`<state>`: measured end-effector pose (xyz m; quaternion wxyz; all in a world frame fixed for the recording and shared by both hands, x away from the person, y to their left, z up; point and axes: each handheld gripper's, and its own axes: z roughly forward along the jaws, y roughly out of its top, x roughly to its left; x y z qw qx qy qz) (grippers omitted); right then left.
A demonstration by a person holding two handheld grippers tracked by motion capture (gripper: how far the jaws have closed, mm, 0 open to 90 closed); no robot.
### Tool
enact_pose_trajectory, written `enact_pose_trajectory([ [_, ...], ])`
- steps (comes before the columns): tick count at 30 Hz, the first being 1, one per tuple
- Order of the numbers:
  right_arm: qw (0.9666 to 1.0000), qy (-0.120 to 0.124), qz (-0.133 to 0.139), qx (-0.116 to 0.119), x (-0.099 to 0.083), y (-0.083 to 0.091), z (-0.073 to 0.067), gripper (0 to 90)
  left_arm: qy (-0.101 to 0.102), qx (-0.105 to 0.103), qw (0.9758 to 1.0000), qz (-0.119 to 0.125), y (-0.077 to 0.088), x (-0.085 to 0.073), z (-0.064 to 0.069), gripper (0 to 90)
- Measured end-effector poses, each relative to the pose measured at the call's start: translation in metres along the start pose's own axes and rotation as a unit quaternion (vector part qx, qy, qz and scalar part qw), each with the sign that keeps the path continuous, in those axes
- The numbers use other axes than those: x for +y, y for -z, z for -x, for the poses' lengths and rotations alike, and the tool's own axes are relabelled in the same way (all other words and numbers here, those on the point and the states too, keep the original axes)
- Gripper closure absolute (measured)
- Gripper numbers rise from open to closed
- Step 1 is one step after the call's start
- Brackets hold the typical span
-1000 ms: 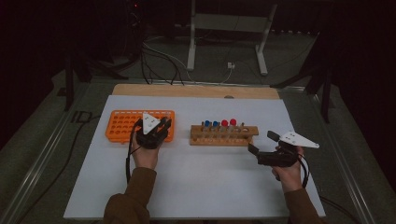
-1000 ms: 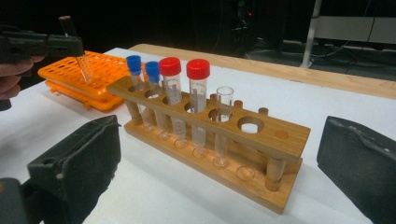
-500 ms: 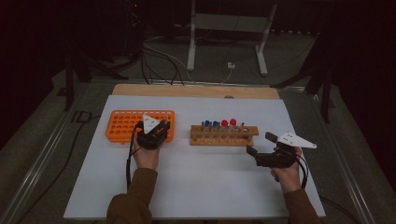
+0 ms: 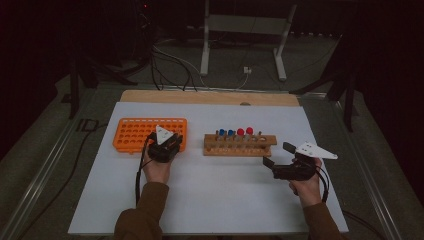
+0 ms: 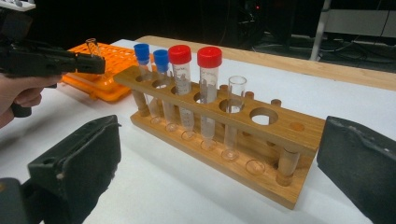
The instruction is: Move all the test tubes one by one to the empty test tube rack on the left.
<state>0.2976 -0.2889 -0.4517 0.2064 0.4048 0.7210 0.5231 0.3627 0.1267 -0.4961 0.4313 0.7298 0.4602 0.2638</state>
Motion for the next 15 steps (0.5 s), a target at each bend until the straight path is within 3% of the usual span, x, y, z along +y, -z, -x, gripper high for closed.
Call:
enact_pose_trajectory([
  [6,1.0000,0.001,0.000,0.000,-0.0004,-0.0003,-0.0002,0.0,-0.004,-0.002,0.9999,-0.016,-0.0028,-0.0033,-0.0004,77.1],
  [11,1.0000,0.001,0.000,0.000,-0.0004,-0.0007,-0.0005,0.0,0.006,-0.001,0.9999,-0.013,-0.0026,-0.0038,-0.0006,76.6],
  [15,1.0000,0.001,0.002,0.001,-0.0001,-0.0006,-0.0006,0.0,0.021,-0.005,0.9997,-0.007,-0.0024,-0.0048,-0.0009,68.9],
])
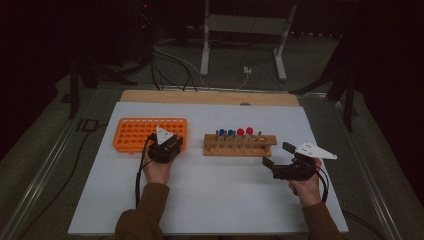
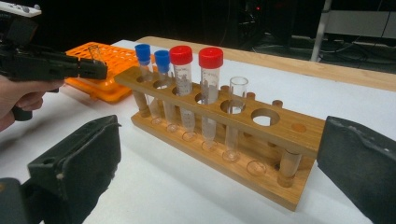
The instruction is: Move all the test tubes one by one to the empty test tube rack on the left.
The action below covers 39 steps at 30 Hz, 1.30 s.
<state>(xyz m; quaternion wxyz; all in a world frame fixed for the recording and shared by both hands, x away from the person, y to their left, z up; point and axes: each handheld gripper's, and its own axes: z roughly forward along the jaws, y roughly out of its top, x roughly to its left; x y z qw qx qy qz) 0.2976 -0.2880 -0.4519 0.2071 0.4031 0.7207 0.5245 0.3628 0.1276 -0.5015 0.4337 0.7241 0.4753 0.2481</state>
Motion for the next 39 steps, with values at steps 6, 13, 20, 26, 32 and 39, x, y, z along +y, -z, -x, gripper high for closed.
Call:
enact_pose_trajectory([
  [6,1.0000,-0.001,0.002,-0.001,0.000,0.000,0.001,0.0,0.024,-0.014,0.9994,0.021,0.009,-0.002,-0.002,58.7],
  [13,1.0000,0.002,0.003,0.000,0.000,-0.001,0.000,0.0,0.056,-0.032,0.9969,0.043,0.032,0.005,-0.004,27.7],
  [20,0.9999,0.013,0.006,0.005,0.003,-0.003,-0.003,0.0,0.044,-0.029,0.9967,0.061,0.062,0.010,-0.006,0.5],
  [26,0.9997,0.020,0.013,-0.001,0.010,-0.007,-0.002,0.0,0.019,-0.020,0.9967,0.076,0.089,0.008,-0.007,0.4],
  [32,0.9994,0.034,0.000,-0.009,0.021,-0.017,-0.002,0.0,0.042,0.003,0.9938,0.103,0.107,-0.001,-0.013,0.4],
  [39,0.9988,0.034,-0.007,-0.033,0.032,-0.033,0.005,10.0,0.042,-0.013,0.9939,0.101,0.112,-0.002,-0.016,0.6],
])
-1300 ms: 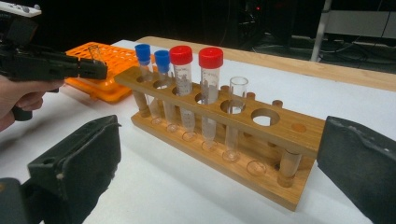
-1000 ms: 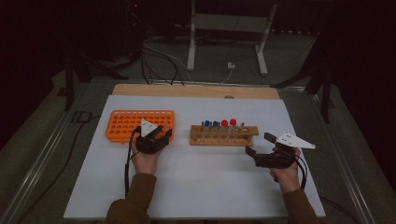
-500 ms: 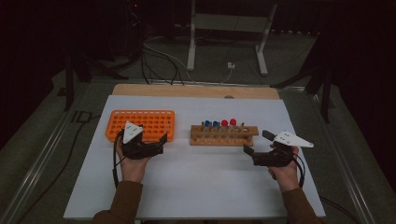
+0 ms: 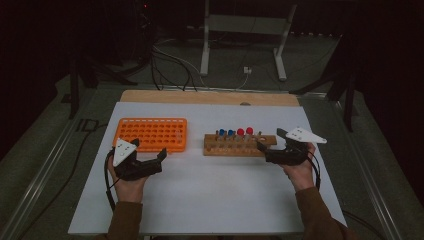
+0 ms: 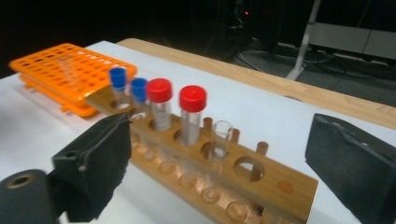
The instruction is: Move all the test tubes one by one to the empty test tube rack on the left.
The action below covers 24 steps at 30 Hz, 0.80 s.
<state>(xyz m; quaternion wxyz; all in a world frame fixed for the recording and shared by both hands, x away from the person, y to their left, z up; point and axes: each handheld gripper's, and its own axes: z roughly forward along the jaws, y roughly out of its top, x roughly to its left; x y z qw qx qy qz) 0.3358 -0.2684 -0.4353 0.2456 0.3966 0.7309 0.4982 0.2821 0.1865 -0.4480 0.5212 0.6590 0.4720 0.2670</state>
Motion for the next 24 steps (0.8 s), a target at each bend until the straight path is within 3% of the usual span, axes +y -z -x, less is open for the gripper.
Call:
enact_pose_trajectory([
  [4,0.9999,-0.007,-0.012,-0.005,0.001,-0.012,0.006,18.6,-0.006,-0.010,0.9999,0.001,0.000,0.000,0.005,0.6],
  [8,0.9996,-0.002,-0.025,-0.014,-0.003,-0.022,0.009,42.7,-0.009,-0.010,0.9999,0.001,-0.001,-0.001,0.007,0.5],
  [11,0.9993,0.010,-0.033,-0.016,-0.006,-0.029,0.008,53.2,-0.005,-0.008,1.0000,-0.002,-0.002,-0.003,0.006,0.5],
  [18,0.9991,0.012,-0.039,-0.008,-0.009,-0.041,0.005,64.2,-0.002,-0.009,0.9999,-0.005,-0.004,-0.005,0.006,0.5],
  [24,0.9987,0.021,-0.047,-0.003,-0.013,-0.048,0.002,70.3,-0.014,-0.013,0.9996,-0.018,-0.008,-0.008,0.009,0.6],
])
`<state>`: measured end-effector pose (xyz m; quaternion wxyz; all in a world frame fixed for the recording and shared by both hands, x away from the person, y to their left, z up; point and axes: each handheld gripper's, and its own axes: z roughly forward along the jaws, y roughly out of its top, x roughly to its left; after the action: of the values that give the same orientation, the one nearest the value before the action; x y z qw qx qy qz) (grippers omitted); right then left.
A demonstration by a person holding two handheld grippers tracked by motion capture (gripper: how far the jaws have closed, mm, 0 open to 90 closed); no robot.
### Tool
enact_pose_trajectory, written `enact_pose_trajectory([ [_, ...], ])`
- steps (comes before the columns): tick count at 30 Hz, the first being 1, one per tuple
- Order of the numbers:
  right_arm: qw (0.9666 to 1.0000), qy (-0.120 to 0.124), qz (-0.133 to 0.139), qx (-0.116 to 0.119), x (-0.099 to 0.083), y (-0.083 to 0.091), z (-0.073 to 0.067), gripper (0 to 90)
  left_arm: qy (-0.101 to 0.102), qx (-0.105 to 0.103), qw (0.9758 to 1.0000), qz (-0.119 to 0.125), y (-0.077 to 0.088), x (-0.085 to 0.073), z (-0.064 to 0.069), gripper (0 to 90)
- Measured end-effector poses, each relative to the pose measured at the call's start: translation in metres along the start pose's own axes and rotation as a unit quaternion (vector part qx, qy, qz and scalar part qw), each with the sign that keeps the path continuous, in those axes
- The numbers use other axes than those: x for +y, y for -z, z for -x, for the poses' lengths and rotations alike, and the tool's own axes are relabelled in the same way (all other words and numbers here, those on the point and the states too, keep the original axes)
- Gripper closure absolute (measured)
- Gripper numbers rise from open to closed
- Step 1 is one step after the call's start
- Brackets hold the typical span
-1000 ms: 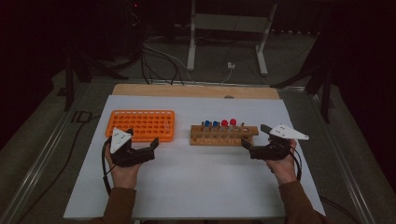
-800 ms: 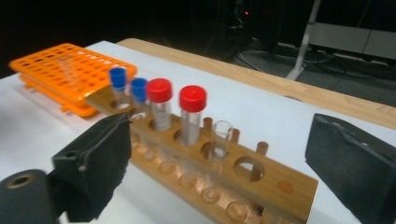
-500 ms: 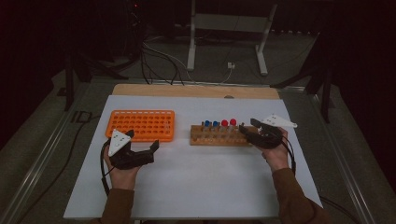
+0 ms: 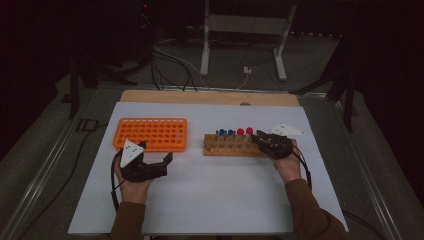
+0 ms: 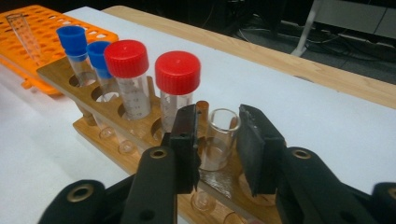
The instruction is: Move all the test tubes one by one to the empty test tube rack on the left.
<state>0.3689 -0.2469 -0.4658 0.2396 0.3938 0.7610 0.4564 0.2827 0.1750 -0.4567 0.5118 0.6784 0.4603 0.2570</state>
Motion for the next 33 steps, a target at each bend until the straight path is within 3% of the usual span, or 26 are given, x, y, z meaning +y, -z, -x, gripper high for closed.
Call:
enact_pose_trajectory([
  [4,1.0000,0.002,-0.002,-0.002,-0.001,-0.003,-0.002,74.5,0.005,0.001,1.0000,0.002,0.001,0.000,-0.002,0.6],
  [19,0.9999,-0.004,0.011,-0.006,-0.003,-0.005,-0.005,76.1,0.006,-0.003,1.0000,-0.003,-0.002,0.000,0.000,0.5],
  [28,0.9990,-0.025,0.036,0.003,0.004,0.005,-0.003,76.1,0.005,-0.006,1.0000,-0.002,-0.002,0.001,0.001,0.6],
  [33,0.9990,-0.025,0.038,-0.001,0.009,0.011,-0.002,76.2,0.004,-0.009,0.9999,-0.005,-0.004,0.000,0.003,0.5],
])
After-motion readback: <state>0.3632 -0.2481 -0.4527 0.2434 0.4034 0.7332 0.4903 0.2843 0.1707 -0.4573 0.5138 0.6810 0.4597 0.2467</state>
